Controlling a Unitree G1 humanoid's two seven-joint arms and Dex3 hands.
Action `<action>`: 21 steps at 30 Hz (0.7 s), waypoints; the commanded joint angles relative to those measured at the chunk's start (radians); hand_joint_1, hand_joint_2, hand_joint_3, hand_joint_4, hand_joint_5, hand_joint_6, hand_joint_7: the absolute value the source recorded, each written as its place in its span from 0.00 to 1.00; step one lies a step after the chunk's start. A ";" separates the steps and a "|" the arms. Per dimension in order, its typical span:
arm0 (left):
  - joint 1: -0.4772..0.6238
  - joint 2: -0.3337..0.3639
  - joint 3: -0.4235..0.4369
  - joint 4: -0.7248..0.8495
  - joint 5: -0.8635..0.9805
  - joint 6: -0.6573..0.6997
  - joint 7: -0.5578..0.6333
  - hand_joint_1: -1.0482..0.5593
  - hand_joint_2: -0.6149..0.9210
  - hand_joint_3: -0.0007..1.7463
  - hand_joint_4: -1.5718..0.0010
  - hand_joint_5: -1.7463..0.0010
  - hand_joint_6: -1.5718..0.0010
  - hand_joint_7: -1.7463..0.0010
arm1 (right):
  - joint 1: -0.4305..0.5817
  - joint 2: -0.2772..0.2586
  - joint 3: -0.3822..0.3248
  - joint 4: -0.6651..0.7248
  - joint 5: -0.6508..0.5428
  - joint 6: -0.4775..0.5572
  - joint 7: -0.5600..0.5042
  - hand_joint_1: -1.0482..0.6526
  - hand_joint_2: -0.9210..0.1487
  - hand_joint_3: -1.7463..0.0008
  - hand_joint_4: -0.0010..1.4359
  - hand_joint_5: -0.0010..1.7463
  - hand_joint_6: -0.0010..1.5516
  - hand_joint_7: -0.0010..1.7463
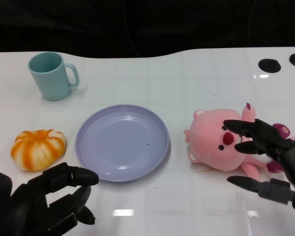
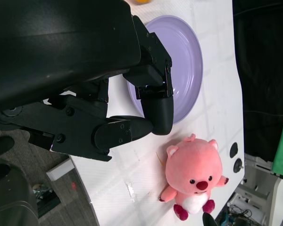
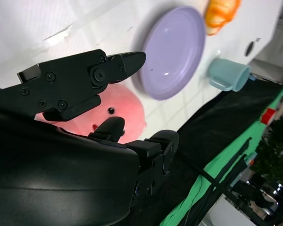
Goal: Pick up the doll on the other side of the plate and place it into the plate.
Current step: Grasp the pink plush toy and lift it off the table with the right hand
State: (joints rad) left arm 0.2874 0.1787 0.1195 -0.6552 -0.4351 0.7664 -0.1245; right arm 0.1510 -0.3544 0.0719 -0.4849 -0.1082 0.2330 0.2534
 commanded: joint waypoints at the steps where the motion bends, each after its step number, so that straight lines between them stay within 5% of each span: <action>1: 0.003 -0.002 -0.002 -0.019 0.009 0.004 0.018 0.49 1.00 0.28 0.67 0.06 0.65 0.32 | -0.005 -0.056 -0.016 -0.025 -0.049 -0.005 0.022 0.38 0.10 1.00 0.00 0.31 0.04 0.13; 12: 0.005 -0.010 0.003 -0.032 0.004 0.019 0.031 0.49 1.00 0.29 0.66 0.06 0.64 0.32 | -0.113 -0.207 0.078 -0.061 -0.412 0.055 0.113 0.30 0.12 1.00 0.00 0.26 0.08 0.10; 21: 0.012 -0.011 0.007 -0.031 0.005 0.014 0.029 0.49 1.00 0.28 0.66 0.06 0.64 0.32 | -0.207 -0.206 0.187 0.031 -0.687 0.048 0.135 0.25 0.11 1.00 0.01 0.36 0.16 0.06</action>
State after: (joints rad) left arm 0.2922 0.1581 0.1199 -0.6781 -0.4357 0.7822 -0.0988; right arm -0.0377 -0.5568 0.2529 -0.4703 -0.7681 0.2833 0.3874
